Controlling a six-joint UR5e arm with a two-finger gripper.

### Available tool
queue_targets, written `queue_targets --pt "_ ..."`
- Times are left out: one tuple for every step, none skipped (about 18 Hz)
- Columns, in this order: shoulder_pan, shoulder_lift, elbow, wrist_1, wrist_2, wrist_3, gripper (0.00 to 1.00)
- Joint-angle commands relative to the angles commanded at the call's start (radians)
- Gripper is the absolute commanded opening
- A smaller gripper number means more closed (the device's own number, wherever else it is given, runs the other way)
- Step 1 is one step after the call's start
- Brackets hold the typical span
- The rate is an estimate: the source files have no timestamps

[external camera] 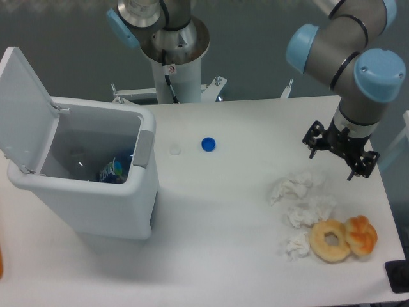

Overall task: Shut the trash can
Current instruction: 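Raise the gripper and move it toward the trash can lid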

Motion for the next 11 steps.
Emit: queue_targets --pt "0.0 0.0 -0.002 -0.002 0.0 0.0 1.0" --pt "0.0 0.002 -0.002 -0.002 0.0 -0.002 1.0" --pt "0.0 0.005 0.0 -0.005 0.0 -0.003 1.0" --pt "-0.002 0.014 0.003 -0.011 -0.002 -0.003 1.0" --pt "-0.006 0.02 0.012 -0.012 -0.002 -0.008 1.0" --pt "-0.027 0.023 0.014 -0.012 0.003 -0.015 1.0" --pt "-0.047 0.031 0.011 -0.012 0.005 -0.027 1.0" --pt "-0.054 0.047 0.003 -0.011 0.006 -0.041 1.0" --pt "-0.061 0.066 -0.009 -0.009 0.011 -0.046 1.0" --pt "-0.072 0.087 -0.027 -0.005 0.023 -0.049 1.0" --pt "-0.078 0.113 -0.055 0.0 0.043 -0.054 1.0"
